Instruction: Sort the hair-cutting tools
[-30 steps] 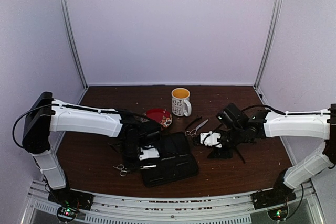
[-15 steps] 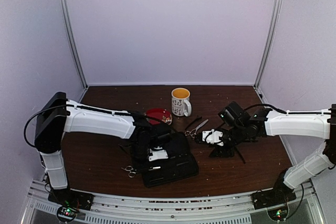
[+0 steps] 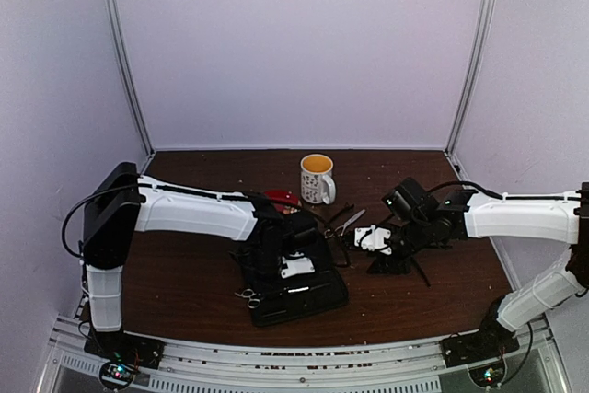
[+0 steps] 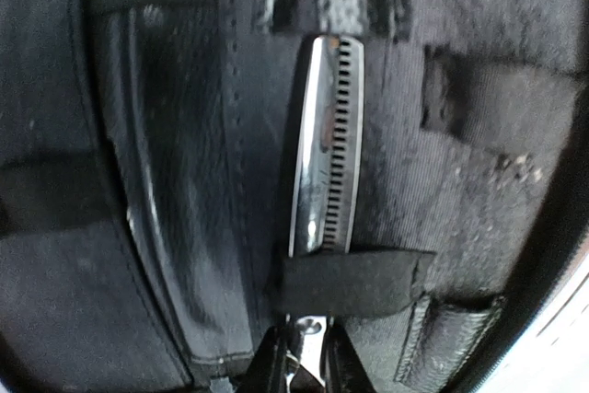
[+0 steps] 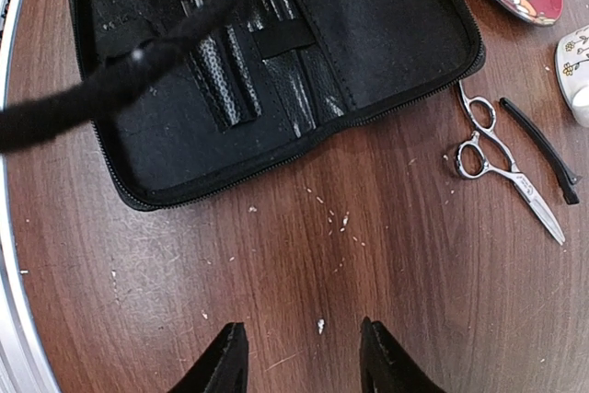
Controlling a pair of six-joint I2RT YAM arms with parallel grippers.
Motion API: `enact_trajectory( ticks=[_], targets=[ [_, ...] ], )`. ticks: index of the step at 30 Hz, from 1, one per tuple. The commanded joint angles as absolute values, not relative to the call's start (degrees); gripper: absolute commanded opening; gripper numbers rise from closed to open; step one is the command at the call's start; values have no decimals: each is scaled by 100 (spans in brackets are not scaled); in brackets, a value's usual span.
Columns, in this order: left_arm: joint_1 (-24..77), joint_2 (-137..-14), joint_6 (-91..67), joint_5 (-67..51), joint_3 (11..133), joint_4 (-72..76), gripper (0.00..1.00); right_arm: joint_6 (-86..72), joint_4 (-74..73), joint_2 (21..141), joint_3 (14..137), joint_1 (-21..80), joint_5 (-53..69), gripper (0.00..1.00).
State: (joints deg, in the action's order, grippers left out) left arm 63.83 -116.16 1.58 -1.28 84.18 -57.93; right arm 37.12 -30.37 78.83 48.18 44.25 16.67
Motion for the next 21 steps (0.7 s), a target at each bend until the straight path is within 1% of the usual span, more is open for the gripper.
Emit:
enact_trajectory(
  ticks=[1, 9, 11, 12, 15, 18, 21],
  targets=[
    [6424, -11764, 211, -274, 8635, -5513, 0, 3674, -3047, 7838, 4927, 4395, 1576, 42],
    [6442, -11937, 95, -247, 8751, -5276, 0, 3674, -3076, 7931, 4956, 4399, 1590, 42],
    [6442, -11930, 59, -278, 8702, -5174, 5, 3674, -3076, 7940, 4950, 4395, 1591, 42],
    [6442, -11913, 45, -263, 8666, -5140, 9, 3674, -3081, 7945, 4950, 4395, 1591, 42],
    [6451, -11764, -10, -126, 8523, -5072, 18, 3669, -3093, 7945, 4957, 4396, 1591, 42],
    [6451, -11474, -17, -137, 8323, -5076, 25, 3652, -3101, 7924, 4960, 4395, 1615, 42],
    [6460, -11062, -26, -172, 8070, -5087, 29, 3656, -3120, 7937, 4994, 4401, 1585, 42]
  ],
)
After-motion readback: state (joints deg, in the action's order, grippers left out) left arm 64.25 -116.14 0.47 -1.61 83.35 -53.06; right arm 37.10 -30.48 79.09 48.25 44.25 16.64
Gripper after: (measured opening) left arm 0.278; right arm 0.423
